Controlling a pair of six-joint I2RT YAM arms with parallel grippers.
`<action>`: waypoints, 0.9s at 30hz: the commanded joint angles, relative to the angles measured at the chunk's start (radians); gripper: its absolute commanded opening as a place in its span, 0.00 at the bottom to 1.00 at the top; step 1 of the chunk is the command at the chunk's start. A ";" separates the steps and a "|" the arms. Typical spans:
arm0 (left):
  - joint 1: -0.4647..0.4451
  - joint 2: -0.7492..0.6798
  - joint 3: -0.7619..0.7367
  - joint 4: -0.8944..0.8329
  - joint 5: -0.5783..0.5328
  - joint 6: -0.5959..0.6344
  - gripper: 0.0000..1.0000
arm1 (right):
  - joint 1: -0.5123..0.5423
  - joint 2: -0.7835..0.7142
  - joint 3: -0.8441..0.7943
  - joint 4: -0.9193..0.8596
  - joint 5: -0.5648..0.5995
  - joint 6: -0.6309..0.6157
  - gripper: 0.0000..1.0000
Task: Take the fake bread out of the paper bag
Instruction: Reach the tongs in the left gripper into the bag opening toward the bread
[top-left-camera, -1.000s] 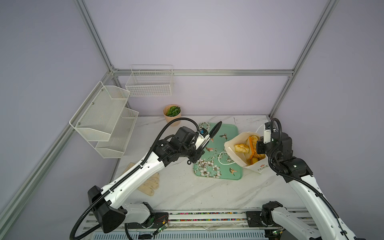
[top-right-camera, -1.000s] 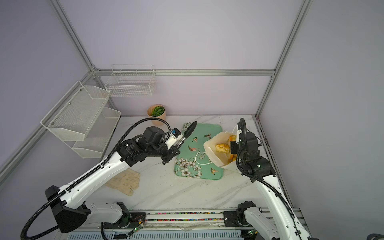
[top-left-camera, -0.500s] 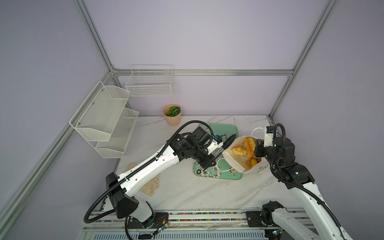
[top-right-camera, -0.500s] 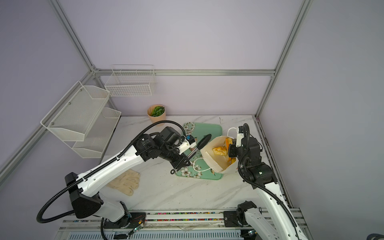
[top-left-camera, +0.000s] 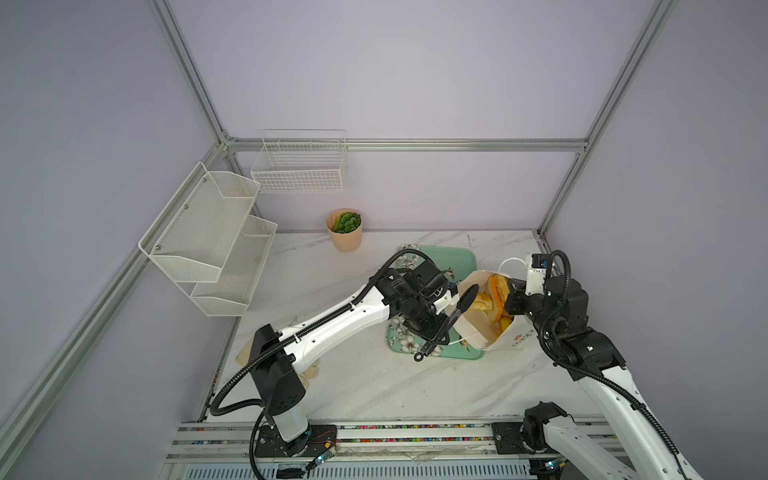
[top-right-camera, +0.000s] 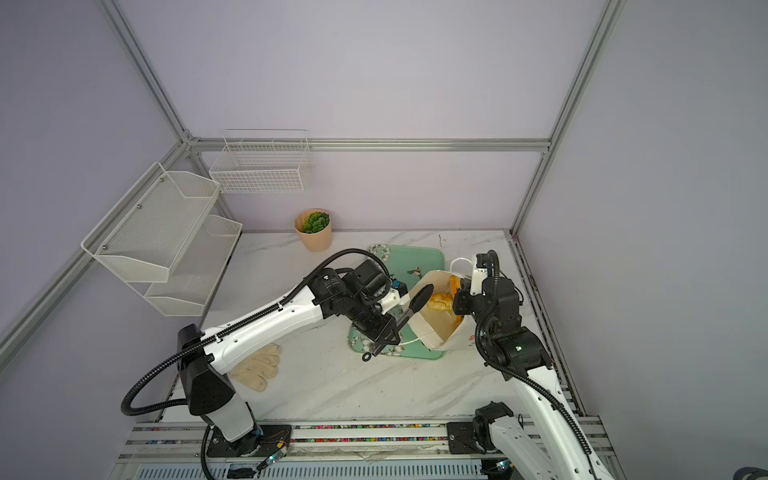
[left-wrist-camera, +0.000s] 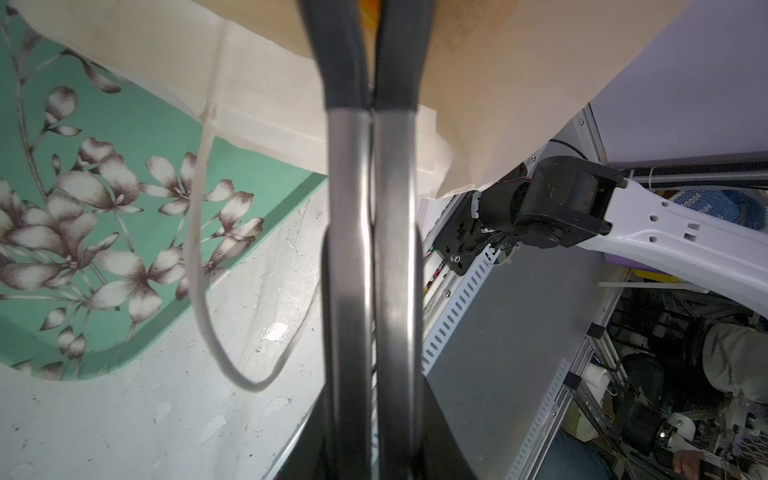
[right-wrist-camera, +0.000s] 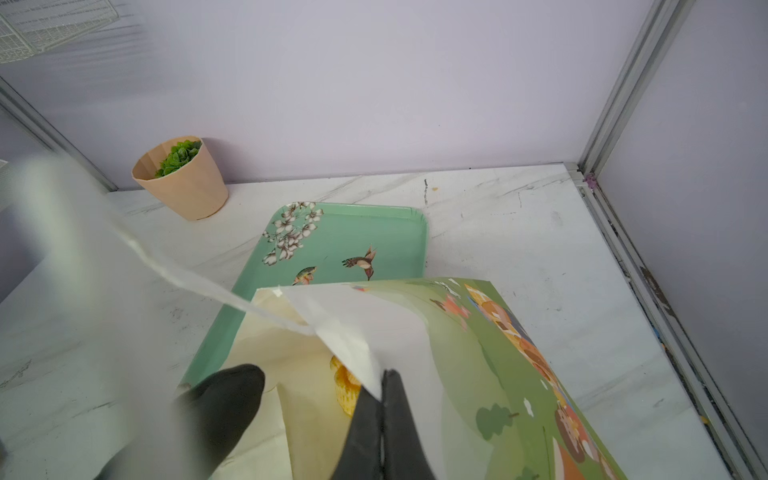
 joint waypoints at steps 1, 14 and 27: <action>-0.005 -0.002 0.140 0.015 0.024 -0.054 0.16 | -0.002 -0.009 -0.025 0.026 -0.018 0.022 0.00; -0.021 -0.002 0.116 0.103 0.014 -0.139 0.32 | -0.004 -0.022 -0.053 0.062 -0.049 -0.001 0.00; -0.020 -0.047 0.041 0.262 0.028 -0.224 0.41 | -0.003 -0.047 -0.067 0.083 -0.090 -0.012 0.00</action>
